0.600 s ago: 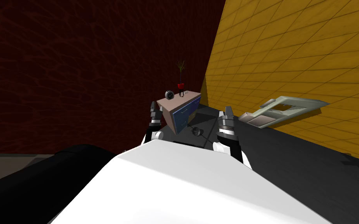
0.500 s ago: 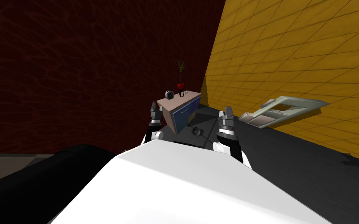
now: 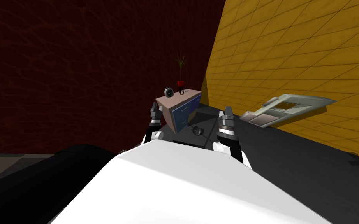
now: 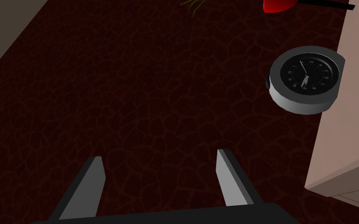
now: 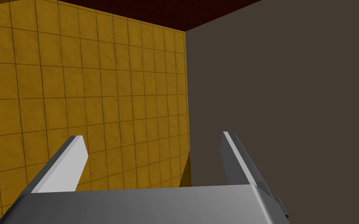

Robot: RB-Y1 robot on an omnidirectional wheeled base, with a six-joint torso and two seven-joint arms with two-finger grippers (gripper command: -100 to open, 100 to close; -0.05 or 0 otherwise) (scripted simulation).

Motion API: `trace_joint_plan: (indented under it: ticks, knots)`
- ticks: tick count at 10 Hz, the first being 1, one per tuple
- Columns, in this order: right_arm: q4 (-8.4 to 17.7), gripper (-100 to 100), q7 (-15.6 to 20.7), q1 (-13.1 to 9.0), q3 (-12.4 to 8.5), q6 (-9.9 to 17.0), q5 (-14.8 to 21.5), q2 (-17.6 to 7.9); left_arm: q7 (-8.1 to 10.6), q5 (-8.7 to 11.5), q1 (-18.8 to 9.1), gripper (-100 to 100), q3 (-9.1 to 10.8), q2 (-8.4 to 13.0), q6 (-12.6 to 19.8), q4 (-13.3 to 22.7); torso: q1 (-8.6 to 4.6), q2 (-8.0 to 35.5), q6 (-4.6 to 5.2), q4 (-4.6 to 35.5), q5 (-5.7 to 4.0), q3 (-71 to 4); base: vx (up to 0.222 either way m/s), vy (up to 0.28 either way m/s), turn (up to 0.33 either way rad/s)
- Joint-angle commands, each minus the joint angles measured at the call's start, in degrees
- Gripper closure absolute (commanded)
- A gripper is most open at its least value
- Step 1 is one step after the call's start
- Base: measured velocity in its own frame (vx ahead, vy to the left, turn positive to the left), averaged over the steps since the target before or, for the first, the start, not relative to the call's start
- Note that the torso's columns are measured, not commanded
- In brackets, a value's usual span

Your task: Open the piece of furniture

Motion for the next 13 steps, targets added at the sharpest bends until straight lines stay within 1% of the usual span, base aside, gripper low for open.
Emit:
trace_joint_plan:
  ticks: [1,3,4,5,6,7,8,9,10,11,13]
  knots:
    - [0.00,0,0.00,0.00,0.00,0.00,0.00,0.00,0.00,0.00,0.00,0,0.00,0.00,0.00,0.00,0.00,4.24,0.00,4.23,0.00,-8.45,0.000,0.000,0.000]
    - [0.00,0,0.00,0.00,0.00,0.00,0.00,0.00,0.00,0.00,0.00,0,0.00,0.00,0.00,0.00,0.00,12.70,0.00,12.69,0.00,-25.37,0.000,0.000,0.000]
    - [0.00,0,0.00,0.00,0.00,0.00,0.00,0.00,0.24,0.45,0.14,-100,0.38,1.80,0.15,0.40,0.00,16.93,0.00,16.92,0.00,-33.83,0.047,-0.035,0.051]
    - [0.02,0,0.00,0.01,0.00,0.00,0.00,0.01,0.56,1.06,0.32,-100,0.91,3.17,0.35,0.96,-0.09,18.74,-0.01,18.78,-0.02,-37.83,0.108,-0.088,0.104]
    - [0.02,0,0.00,0.02,0.01,0.00,0.00,0.01,0.76,1.44,0.43,-100,1.24,3.71,0.48,1.32,-0.21,19.13,-0.01,19.30,-0.06,-39.05,0.148,-0.129,0.089]
    - [0.02,0,0.00,0.03,0.01,0.00,0.00,0.01,1.22,2.31,0.69,-100,1.98,4.52,0.77,2.10,-0.25,19.23,0.01,19.44,-0.07,-39.34,0.172,-0.178,0.090]
    - [0.02,0,0.00,0.03,0.02,0.00,0.00,0.02,1.47,2.79,0.83,-100,2.39,4.86,0.92,2.53,-0.26,19.34,0.00,19.51,-0.07,-39.35,0.170,-0.185,0.116]
    - [0.02,0,0.00,0.03,0.02,0.00,0.00,0.02,2.00,3.79,1.12,-100,3.25,5.56,1.26,3.45,-0.12,19.51,0.00,19.57,-0.04,-39.26,0.182,-0.186,0.166]
    - [0.02,0,0.00,0.04,0.01,0.00,0.00,0.02,2.28,4.31,1.27,-100,3.69,5.95,1.44,3.94,0.00,19.58,-0.01,19.60,0.00,-39.21,0.178,-0.184,0.120]
    - [0.02,0,0.00,0.03,0.01,0.00,0.00,0.02,2.84,5.37,1.58,-100,4.60,6.74,1.80,4.93,0.05,19.62,0.01,19.61,0.02,-39.19,0.177,-0.183,0.160]
    - [0.02,0,0.00,0.03,0.01,0.00,0.00,0.01,3.42,6.46,1.90,-100,5.54,7.43,2.16,5.91,0.08,19.59,0.01,19.60,0.02,-39.21,0.158,-0.168,0.108]
